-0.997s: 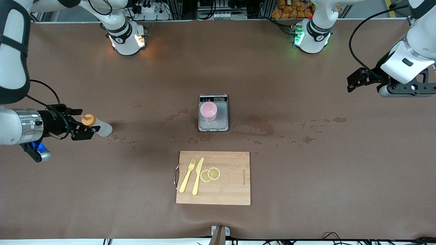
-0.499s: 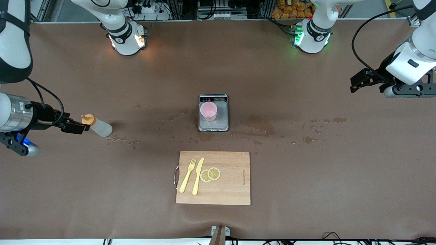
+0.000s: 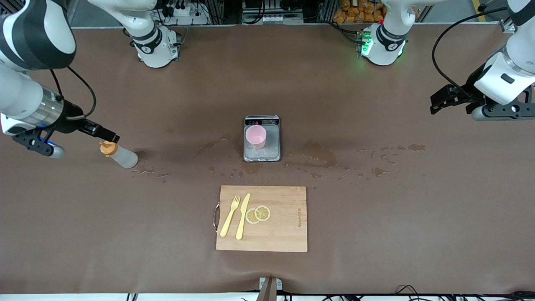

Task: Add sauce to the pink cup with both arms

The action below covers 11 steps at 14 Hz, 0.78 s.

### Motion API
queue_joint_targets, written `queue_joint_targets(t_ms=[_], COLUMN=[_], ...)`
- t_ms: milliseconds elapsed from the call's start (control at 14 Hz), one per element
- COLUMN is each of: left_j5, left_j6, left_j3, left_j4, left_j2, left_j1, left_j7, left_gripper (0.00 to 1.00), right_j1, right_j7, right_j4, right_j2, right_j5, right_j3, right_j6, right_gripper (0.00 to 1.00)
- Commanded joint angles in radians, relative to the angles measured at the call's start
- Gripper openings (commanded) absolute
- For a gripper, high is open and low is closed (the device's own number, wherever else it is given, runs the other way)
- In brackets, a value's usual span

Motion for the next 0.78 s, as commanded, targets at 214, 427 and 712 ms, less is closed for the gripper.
queue_joint_targets(t_ms=[214,427,712], left_j5=[-0.015,-0.015,-0.015], left_j6=[-0.010,-0.010,-0.012], left_j3=[-0.005,-0.006,-0.006], left_j4=[-0.001,-0.001,-0.002], left_j2=[-0.007,-0.007,-0.007], left_j1=[0.010,0.010,0.008], left_j7=[-0.006,-0.006,-0.006], left_gripper=[1.00,1.00,1.00], right_j1=[0.068,0.062,0.059], right_j7=[-0.024,-0.026,-0.032], right_j4=[0.173,0.273,0.287], right_j2=[0.010,0.066,0.068], right_j5=[-0.110,-0.096,-0.116], right_j3=[0.011,0.008,0.005], right_j6=[-0.080,-0.106,-0.105], right_gripper=[1.00,1.00,1.00])
